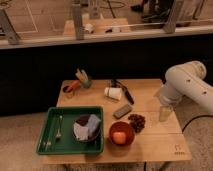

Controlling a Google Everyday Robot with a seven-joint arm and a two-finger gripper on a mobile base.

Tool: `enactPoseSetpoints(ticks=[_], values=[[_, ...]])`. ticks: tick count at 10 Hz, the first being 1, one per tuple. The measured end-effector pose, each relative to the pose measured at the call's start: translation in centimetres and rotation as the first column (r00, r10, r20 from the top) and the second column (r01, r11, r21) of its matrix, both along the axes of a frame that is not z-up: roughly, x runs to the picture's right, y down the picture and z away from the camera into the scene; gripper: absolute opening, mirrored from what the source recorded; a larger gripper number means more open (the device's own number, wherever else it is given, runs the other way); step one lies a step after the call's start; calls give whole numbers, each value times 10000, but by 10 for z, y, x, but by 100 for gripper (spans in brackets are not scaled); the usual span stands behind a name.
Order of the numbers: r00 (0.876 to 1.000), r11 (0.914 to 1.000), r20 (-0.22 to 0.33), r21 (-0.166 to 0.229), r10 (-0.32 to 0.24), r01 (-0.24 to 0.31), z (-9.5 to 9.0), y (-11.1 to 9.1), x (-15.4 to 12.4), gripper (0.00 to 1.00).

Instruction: Place sponge in red bowl

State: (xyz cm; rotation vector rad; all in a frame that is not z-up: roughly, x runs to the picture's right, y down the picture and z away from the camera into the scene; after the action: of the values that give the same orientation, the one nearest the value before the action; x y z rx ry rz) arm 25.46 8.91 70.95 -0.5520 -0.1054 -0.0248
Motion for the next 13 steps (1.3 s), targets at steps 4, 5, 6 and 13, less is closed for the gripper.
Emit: enactPoseSetpoints(ticks=[4,5,6,13], values=[[9635,9967,2574,512,-736,624,27,-24,-92,80],[9571,9963,2787,551,-794,666,28,-26,-100,80],[9570,9963,2791,554,-793,664,28,-26,-100,80],[9275,9885,3446,922,-1448,1201,30,-30,-125,80]])
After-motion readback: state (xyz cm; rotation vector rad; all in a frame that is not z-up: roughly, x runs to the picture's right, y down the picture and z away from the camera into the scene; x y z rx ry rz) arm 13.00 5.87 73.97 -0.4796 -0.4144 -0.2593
